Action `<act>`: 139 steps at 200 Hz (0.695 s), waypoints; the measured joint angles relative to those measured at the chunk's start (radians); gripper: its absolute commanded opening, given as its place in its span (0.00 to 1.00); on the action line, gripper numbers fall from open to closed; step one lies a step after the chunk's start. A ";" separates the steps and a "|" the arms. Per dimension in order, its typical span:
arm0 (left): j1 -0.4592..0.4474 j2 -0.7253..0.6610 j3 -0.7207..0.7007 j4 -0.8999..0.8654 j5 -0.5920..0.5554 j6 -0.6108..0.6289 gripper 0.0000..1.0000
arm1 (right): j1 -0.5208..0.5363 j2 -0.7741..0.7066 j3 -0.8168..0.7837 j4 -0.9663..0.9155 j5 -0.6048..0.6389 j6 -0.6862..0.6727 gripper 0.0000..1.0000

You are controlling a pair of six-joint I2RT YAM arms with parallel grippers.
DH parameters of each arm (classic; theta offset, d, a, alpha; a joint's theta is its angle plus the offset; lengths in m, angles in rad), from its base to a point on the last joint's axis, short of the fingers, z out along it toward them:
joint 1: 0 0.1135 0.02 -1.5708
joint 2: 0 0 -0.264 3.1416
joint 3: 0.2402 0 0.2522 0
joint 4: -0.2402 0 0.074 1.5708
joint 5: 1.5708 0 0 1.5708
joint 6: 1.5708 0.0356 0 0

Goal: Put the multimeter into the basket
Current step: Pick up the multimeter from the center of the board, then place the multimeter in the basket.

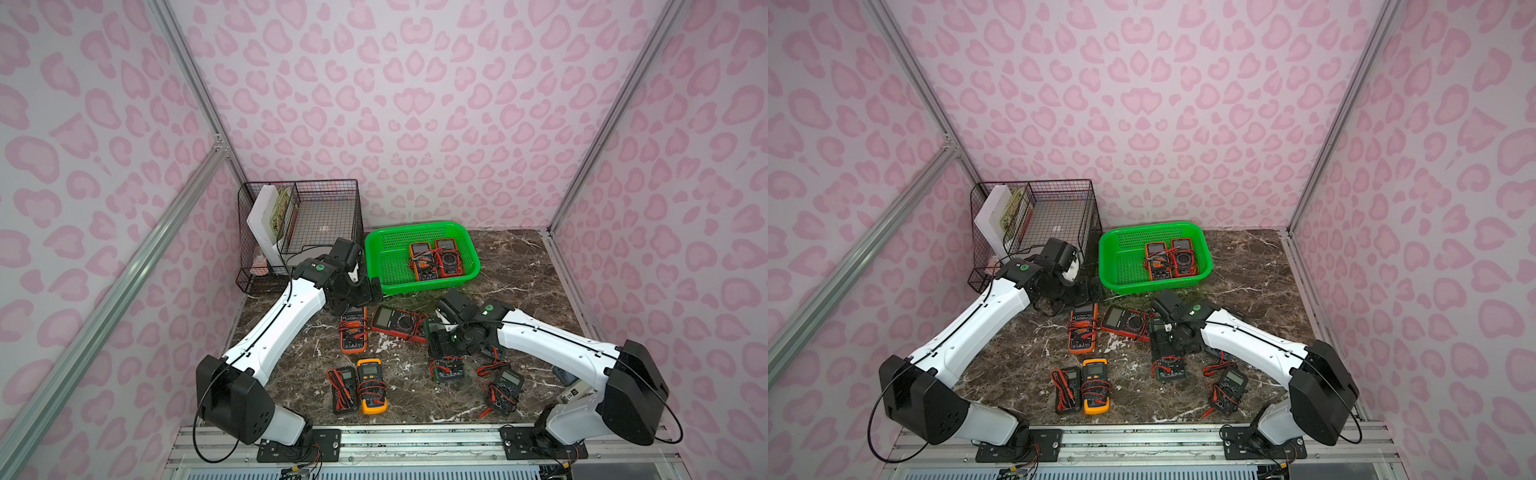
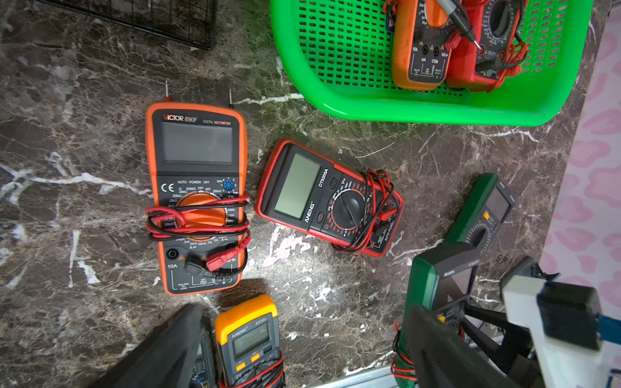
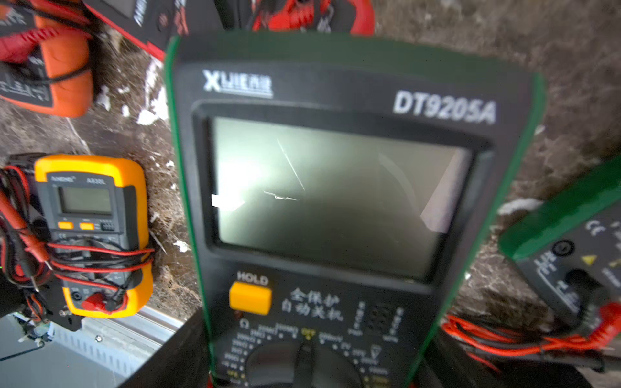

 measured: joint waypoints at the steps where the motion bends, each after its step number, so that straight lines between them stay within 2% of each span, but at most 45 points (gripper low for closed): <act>1: 0.000 0.000 0.000 0.000 0.000 0.000 0.98 | 0.000 0.001 0.003 0.000 0.000 0.000 0.56; 48: 0.037 -0.006 0.002 0.008 -0.008 -0.003 0.99 | -0.065 0.063 0.135 -0.005 0.010 -0.068 0.56; 139: 0.051 -0.014 0.008 0.010 -0.014 -0.026 0.99 | -0.141 0.330 0.515 0.047 -0.004 -0.163 0.56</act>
